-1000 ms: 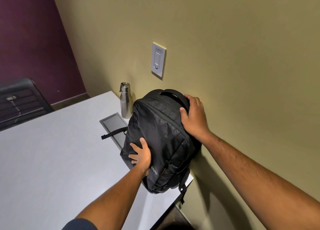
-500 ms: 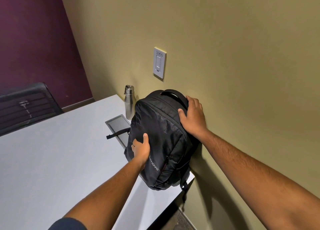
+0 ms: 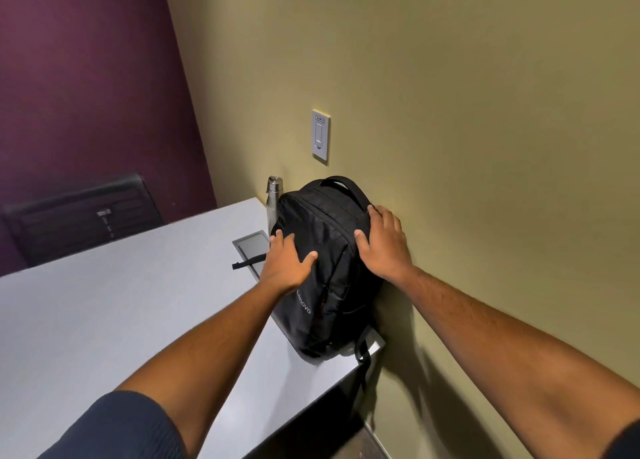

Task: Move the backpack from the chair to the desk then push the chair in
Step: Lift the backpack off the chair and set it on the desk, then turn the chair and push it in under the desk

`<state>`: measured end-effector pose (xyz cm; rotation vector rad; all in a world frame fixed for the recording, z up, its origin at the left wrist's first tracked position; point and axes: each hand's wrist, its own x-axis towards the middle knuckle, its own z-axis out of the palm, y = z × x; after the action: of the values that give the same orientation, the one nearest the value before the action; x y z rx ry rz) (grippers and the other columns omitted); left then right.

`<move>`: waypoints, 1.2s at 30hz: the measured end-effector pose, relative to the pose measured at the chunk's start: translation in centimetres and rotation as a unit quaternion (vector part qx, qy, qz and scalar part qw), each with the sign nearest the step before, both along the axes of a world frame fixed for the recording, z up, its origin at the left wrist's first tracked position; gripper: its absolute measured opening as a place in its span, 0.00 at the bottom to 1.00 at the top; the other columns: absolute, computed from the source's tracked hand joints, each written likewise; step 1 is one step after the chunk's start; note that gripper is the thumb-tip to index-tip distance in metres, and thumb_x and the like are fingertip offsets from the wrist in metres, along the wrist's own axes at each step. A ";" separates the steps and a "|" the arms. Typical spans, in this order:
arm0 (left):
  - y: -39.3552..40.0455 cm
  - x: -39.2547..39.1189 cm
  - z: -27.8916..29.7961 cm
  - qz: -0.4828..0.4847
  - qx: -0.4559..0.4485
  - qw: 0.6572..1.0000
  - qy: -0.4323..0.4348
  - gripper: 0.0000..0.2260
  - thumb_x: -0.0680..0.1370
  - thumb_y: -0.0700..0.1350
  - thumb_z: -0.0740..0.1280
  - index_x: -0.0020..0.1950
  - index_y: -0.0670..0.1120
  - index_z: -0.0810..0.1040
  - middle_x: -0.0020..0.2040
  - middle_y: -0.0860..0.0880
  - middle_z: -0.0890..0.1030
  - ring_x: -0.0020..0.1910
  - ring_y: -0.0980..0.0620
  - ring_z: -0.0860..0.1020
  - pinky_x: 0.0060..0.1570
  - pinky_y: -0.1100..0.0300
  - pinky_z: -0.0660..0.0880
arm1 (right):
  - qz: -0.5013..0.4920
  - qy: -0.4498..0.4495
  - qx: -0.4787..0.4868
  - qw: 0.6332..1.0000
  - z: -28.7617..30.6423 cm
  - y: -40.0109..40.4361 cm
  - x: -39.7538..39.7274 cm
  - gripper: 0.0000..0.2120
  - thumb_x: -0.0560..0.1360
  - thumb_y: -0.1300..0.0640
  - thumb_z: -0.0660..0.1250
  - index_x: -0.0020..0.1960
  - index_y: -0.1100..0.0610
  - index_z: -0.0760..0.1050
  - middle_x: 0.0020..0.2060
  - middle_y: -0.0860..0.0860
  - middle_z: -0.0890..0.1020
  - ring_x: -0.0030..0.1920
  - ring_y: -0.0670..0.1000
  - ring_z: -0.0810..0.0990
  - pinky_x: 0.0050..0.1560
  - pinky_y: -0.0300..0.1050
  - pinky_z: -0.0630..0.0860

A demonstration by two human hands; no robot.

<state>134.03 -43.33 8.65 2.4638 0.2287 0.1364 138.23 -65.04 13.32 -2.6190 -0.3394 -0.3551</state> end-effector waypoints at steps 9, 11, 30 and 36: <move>-7.0 -10.0 1.6 0.012 0.134 0.991 -0.011 0.36 0.80 0.61 0.62 0.82 0.45 0.54 0.83 0.43 0.47 0.82 0.41 0.47 0.79 0.44 0.52 | 0.112 0.061 -0.099 0.987 -1.3 -5.2 -8.4 0.46 0.78 0.37 0.67 0.84 0.55 0.47 0.84 0.55 0.45 0.83 0.56 0.41 0.81 0.60 0.52; -7.9 -12.2 1.5 0.007 0.156 0.988 -0.011 0.36 0.80 0.61 0.62 0.82 0.45 0.54 0.83 0.44 0.49 0.82 0.41 0.48 0.79 0.45 0.52 | 0.126 0.075 -0.115 0.983 -1.3 -5.9 -10.3 0.46 0.78 0.37 0.67 0.84 0.55 0.47 0.84 0.55 0.44 0.83 0.56 0.39 0.81 0.61 0.50; -6.2 -36.1 -2.6 0.015 0.156 0.986 0.051 0.36 0.81 0.62 0.61 0.82 0.45 0.51 0.83 0.44 0.44 0.82 0.42 0.45 0.79 0.45 0.48 | 0.139 0.095 -0.167 0.971 -5.1 -6.1 -32.6 0.45 0.77 0.35 0.67 0.83 0.54 0.52 0.84 0.55 0.48 0.83 0.57 0.42 0.81 0.64 0.52; -2.9 -45.7 -4.1 0.021 0.152 0.986 0.073 0.37 0.80 0.63 0.62 0.82 0.47 0.50 0.83 0.46 0.44 0.82 0.43 0.45 0.78 0.46 0.48 | 0.143 0.090 -0.163 0.972 -6.8 -4.3 -41.8 0.45 0.76 0.33 0.66 0.83 0.56 0.54 0.84 0.56 0.50 0.83 0.58 0.44 0.80 0.64 0.52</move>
<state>88.37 -46.25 4.55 2.7765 0.3455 0.0086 96.41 -69.29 6.56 -2.8352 -0.7573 0.0419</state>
